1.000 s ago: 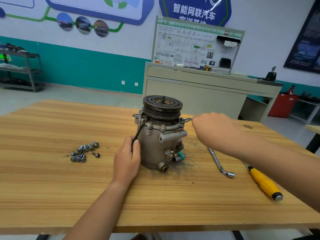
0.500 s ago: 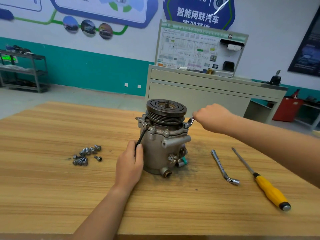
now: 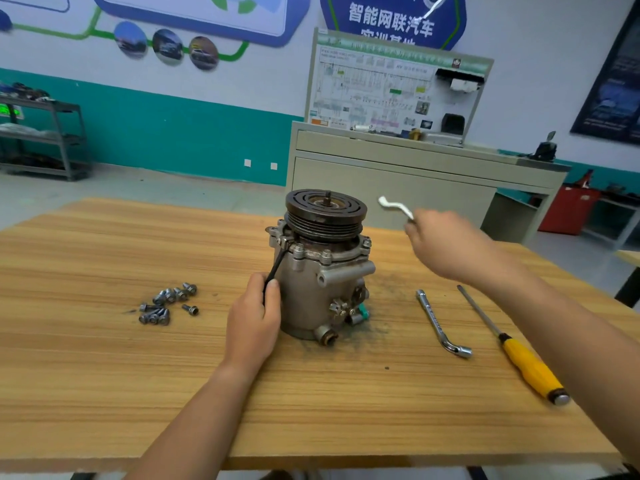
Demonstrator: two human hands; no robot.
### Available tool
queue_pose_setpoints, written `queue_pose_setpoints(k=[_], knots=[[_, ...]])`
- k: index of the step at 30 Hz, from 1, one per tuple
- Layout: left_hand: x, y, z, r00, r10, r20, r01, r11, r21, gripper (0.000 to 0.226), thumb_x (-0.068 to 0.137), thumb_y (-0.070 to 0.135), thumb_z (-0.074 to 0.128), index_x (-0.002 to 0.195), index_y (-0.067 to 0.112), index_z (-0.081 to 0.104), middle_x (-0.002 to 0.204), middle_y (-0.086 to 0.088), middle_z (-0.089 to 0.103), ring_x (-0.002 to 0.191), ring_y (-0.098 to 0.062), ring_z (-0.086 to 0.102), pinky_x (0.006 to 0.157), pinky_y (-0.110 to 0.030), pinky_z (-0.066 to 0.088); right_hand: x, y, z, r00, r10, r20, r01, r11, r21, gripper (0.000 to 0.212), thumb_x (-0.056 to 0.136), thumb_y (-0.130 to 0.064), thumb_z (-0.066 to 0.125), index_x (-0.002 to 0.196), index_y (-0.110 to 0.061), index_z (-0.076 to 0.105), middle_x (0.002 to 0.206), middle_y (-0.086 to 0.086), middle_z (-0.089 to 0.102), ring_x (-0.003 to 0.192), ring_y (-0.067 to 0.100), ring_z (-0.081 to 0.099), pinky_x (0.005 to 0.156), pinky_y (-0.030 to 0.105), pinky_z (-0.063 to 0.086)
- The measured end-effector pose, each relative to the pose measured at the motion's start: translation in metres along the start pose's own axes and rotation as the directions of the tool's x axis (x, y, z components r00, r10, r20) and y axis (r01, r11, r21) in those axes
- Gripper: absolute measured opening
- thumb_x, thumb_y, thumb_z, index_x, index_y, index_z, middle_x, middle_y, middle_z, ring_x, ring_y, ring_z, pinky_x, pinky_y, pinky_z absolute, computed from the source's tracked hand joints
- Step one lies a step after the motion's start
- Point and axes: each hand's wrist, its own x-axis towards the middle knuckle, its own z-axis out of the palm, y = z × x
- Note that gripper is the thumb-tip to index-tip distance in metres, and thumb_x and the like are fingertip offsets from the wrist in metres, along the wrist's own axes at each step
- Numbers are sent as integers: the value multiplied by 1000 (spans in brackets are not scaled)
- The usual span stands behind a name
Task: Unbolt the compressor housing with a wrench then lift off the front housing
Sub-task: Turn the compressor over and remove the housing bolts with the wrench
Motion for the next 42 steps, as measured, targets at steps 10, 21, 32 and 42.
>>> queue_pose_setpoints(k=[10, 21, 32, 42], knots=[[-1, 0, 0, 1000, -7, 0, 7, 1000, -5, 21, 89, 32, 37, 80, 16, 48, 60, 3, 51, 58, -24, 48, 60, -45, 42, -16, -29, -10, 957, -101, 273, 240, 804, -544, 16, 90, 0, 41, 97, -14, 47, 61, -2, 32, 48, 13, 30, 40, 24, 24], [-2, 1, 0, 1000, 15, 11, -16, 999, 28, 18, 95, 20, 42, 81, 10, 49, 60, -2, 52, 58, -26, 50, 58, -48, 42, 12, -9, -17, 874, -294, 388, 486, 553, -677, 9, 94, -8, 38, 94, -10, 47, 59, -1, 38, 47, 14, 35, 41, 24, 25], [-3, -1, -2, 1000, -14, -2, 14, 1000, 13, 20, 93, 27, 42, 82, 13, 50, 65, -1, 56, 64, -30, 56, 62, -51, 46, 57, 3, 47, 926, -335, -176, 300, 934, -196, 31, 96, -8, 36, 124, -8, 50, 118, 12, 60, 108, 27, 54, 90, 31, 38], [-3, -2, -1, 1000, -27, -4, 27, 999, 26, 24, 97, 19, 44, 74, 25, 45, 59, 2, 53, 57, -22, 53, 58, -46, 43, -36, -2, 25, 998, -55, 10, 54, 997, 50, 22, 99, -20, 35, 107, -12, 53, 77, 3, 58, 67, 24, 55, 56, 37, 46]])
